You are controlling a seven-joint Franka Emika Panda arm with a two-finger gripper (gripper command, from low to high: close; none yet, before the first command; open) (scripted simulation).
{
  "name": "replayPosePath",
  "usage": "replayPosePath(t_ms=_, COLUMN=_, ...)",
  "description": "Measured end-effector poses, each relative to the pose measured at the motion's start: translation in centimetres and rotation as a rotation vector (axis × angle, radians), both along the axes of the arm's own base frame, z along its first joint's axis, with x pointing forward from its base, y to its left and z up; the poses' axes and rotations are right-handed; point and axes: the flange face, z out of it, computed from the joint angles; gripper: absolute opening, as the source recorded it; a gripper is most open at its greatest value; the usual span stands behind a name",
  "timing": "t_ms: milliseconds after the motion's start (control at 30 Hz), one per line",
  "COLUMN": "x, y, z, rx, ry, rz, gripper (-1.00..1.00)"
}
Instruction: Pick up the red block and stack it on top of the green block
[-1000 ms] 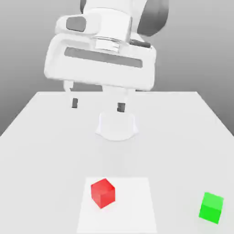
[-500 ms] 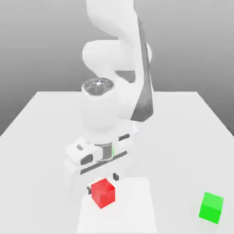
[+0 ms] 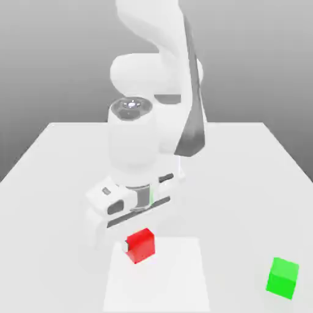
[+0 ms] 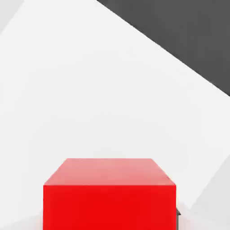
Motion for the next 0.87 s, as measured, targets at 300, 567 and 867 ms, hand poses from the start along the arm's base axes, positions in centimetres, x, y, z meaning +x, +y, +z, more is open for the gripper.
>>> replayPosePath(t_ms=300, x=3.7, y=12.8, z=1.9, rx=0.004, ry=0.001, rz=-0.056, gripper=-1.00)
replayPosePath(t_ms=567, x=3.5, y=25.5, z=3.5, rx=0.000, ry=0.001, rz=-0.124, gripper=-1.00)
replayPosePath(t_ms=867, x=3.1, y=27.7, z=-2.3, rx=-0.001, ry=-0.001, rz=-0.134, gripper=1.00)
